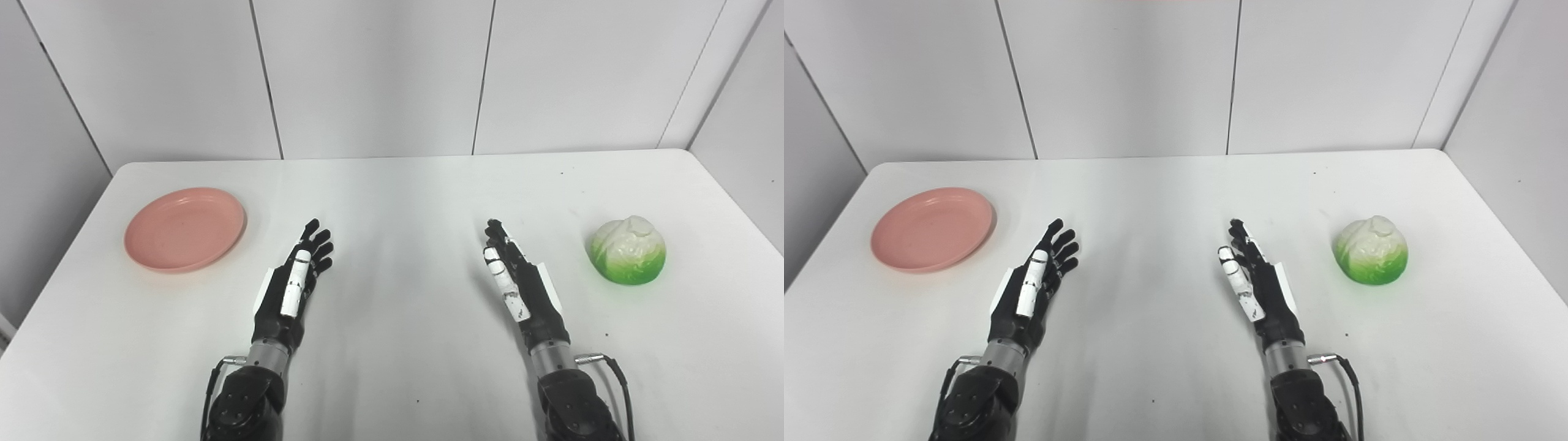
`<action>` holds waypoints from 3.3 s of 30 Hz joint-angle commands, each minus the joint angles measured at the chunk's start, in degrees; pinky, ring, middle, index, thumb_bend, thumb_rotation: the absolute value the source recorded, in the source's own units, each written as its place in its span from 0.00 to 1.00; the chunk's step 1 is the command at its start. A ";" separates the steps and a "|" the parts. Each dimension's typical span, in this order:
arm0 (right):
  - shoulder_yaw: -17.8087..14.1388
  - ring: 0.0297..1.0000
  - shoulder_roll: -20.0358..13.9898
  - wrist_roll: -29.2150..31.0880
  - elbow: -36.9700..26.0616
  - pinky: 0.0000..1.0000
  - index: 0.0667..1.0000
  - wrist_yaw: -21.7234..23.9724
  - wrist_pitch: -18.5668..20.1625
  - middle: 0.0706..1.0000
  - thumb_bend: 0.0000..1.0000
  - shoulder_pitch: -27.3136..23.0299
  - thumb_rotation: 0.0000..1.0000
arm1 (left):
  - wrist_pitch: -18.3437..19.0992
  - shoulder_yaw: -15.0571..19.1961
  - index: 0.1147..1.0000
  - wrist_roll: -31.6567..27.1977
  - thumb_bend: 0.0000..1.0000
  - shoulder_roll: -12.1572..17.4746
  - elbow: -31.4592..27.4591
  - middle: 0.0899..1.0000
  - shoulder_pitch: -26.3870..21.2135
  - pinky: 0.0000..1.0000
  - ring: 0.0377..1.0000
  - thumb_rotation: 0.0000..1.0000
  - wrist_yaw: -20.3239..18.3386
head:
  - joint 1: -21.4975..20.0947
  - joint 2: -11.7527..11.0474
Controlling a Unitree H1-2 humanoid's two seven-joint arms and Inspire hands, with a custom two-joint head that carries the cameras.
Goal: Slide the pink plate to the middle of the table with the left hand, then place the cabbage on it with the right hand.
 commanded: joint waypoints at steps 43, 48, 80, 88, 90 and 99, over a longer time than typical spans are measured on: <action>-2.20 0.94 -3.82 6.55 2.88 0.94 0.95 3.53 -5.21 0.95 0.14 1.01 1.00 | -3.65 -3.08 0.94 4.62 0.40 -5.22 12.45 0.95 -2.33 0.91 0.94 1.00 2.95 | 20.36 -8.23; -2.18 0.94 -3.73 6.71 3.15 0.93 0.95 3.61 -5.96 0.95 0.14 0.97 1.00 | -3.81 -3.03 0.94 4.58 0.40 -5.13 12.23 0.95 -2.16 0.92 0.94 1.00 2.76 | 20.34 -8.05; -2.36 0.95 -3.63 6.65 2.07 0.95 0.97 4.13 -3.48 0.96 0.15 0.78 1.00 | 2.85 -1.78 0.94 4.28 0.47 -5.70 -16.96 0.94 -5.17 0.95 0.94 1.00 4.92 | 20.94 -7.35; -2.36 0.95 -3.44 6.73 1.74 0.95 0.97 3.92 -3.58 0.96 0.14 0.86 1.00 | 3.85 1.58 0.94 2.76 0.46 -5.40 -20.03 0.94 -9.03 0.95 0.93 1.00 6.33 | 21.28 -7.20; -2.31 0.95 -3.55 6.80 1.94 0.95 0.97 4.09 -3.86 0.96 0.14 0.78 1.00 | 3.83 3.07 0.94 2.22 0.46 -5.01 -20.04 0.94 -10.58 0.95 0.94 1.00 7.07 | 21.46 -7.19; -2.14 0.95 -3.86 6.02 1.81 0.95 0.97 3.92 -4.41 0.96 0.13 0.89 1.00 | 4.73 8.89 0.95 2.24 0.44 -1.89 -19.80 0.96 -14.96 0.96 0.95 1.00 9.67 | 21.97 -7.22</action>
